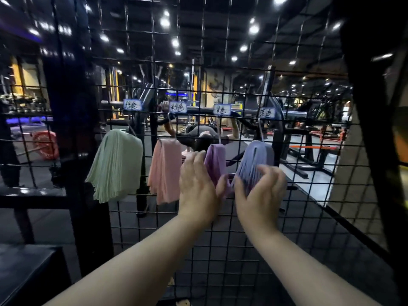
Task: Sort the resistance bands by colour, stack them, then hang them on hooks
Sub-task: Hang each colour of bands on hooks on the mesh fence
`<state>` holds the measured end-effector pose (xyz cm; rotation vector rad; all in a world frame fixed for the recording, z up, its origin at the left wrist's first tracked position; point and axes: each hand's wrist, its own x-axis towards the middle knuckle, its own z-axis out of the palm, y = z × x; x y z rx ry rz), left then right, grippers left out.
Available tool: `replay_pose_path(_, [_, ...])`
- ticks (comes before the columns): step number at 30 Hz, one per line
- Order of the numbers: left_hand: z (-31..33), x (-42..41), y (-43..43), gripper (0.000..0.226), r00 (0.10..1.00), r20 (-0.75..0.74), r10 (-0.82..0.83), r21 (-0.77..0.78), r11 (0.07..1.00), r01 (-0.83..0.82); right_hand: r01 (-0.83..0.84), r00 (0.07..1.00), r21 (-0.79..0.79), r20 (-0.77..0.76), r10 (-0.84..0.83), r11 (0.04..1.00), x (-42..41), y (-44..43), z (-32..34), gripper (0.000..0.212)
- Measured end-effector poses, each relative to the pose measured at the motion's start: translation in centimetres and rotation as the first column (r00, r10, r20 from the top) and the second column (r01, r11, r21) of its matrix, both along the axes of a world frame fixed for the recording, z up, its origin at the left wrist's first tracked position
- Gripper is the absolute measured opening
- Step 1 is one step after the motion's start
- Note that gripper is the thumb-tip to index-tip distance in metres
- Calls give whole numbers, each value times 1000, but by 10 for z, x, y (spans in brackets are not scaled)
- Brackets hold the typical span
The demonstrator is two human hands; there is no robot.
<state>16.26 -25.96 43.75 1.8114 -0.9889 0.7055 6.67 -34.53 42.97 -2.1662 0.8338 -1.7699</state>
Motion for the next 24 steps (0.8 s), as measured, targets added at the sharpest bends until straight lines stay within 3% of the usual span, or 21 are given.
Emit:
replay_pose_path(2, [13,-5,-10,82,992,-128,-5,-16,1000,3,128,991,117,17,-131,985,4,-12,13,73])
replay_pose_path(5, [25,-2,-23,77,947,-320,-41,-64,998,22,168,985,180,-80,-156,969,14,-27,26,93])
replay_pose_path(12, [11,4,-36,20,896,-411,-167,-87,986,144,152,984,155,-113,-135,976,26,-33,24,86])
replay_pose_path(16, [-8,1,-31,14,843,-480,-243,-80,969,234,157,978,260,-172,-114,953,23,-34,10,90])
replay_pose_path(19, [-18,-5,-22,11,849,-477,-227,46,958,282,175,970,301,-214,-112,937,16,-31,-2,89])
replay_pose_path(22, [-29,-5,-10,15,843,-502,-193,130,947,294,216,956,200,-240,-166,956,10,-18,-8,94])
replay_pose_path(24, [-34,-5,2,19,820,-550,-157,160,944,288,146,977,62,-164,-134,987,8,-3,-8,88])
